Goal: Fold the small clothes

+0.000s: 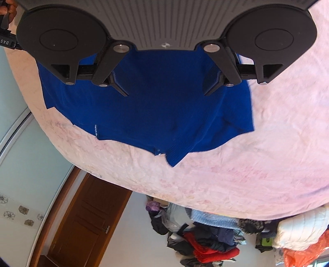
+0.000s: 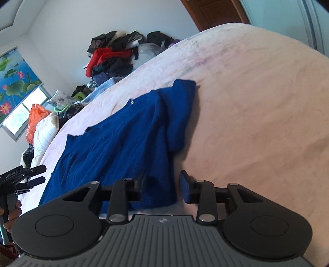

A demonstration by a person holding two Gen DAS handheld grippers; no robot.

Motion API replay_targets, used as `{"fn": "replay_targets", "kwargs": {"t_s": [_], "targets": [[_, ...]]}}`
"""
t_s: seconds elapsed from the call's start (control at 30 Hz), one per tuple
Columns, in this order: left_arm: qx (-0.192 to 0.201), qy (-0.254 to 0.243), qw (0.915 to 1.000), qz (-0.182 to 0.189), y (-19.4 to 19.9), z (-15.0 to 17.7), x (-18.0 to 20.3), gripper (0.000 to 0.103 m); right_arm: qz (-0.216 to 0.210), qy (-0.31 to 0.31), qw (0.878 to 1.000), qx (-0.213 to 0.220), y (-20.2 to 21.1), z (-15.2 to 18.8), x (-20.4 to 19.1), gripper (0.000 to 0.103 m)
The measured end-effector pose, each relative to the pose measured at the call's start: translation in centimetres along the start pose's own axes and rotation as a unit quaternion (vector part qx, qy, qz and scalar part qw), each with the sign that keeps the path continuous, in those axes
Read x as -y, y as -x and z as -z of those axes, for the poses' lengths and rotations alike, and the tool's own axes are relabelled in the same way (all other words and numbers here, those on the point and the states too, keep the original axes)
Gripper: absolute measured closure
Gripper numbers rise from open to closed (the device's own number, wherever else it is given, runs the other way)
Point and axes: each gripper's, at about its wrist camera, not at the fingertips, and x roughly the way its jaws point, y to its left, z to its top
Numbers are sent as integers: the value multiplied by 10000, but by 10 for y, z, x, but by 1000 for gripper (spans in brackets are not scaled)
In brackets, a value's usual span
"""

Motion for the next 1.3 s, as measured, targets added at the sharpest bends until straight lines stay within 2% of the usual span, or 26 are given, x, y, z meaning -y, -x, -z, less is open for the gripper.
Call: {"fn": "replay_targets", "kwargs": {"t_s": [0.03,0.1,0.13,0.2,0.33,0.43,0.5,0.53,0.6,0.7,0.8,0.83,0.93,1.03,1.1,1.13,1.17,1.3], "targets": [[-28,98,9999,18,3,4,-7,26,-31,66,10000,-11,0,1,-3,68],[-87,221,9997,45,9,11,-18,26,26,259,9997,-38,-2,2,-7,80],[-117,252,9996,41,12,14,-24,26,11,302,9995,-52,-2,3,-7,91],[-141,269,9995,-14,17,20,-32,26,-76,209,9998,6,2,2,-5,92],[-186,230,9995,-89,21,28,-42,26,273,253,9991,184,13,2,-2,97],[-328,166,9989,-275,18,31,-42,26,503,657,9966,-45,13,2,-8,97],[-235,128,9992,-307,21,28,-40,26,687,672,9953,107,17,-1,-11,91],[-126,75,9996,-245,25,23,-37,26,760,623,9948,261,19,-5,-13,84],[79,-102,9999,-96,27,11,-27,26,854,626,9926,593,22,-17,-20,83],[128,-544,9983,184,12,-15,-3,26,505,879,9925,691,3,-40,-40,83],[74,-902,9954,322,-19,-33,21,26,228,1224,9906,565,-35,-60,-63,64],[38,-1001,9945,296,-33,-39,28,26,177,1324,9899,470,-50,-65,-72,60],[-230,-1179,9926,199,-76,-52,44,26,98,1567,9873,224,-93,-80,-93,58],[-510,-1254,9907,-103,-113,-59,48,26,354,1803,9830,57,-130,-90,-105,56],[-550,-1277,9897,-345,-130,-61,44,26,684,1819,9809,-17,-150,-98,-101,45],[-530,-1275,9894,-455,-136,-62,41,26,836,1775,9806,-46,-159,-101,-96,37],[-483,-1249,9893,-576,-140,-63,37,26,958,1716,9805,-39,-165,-104,-89,36],[-322,-1095,9912,-677,-144,-66,31,26,939,1495,9842,120,-171,-111,-78,38]]}}
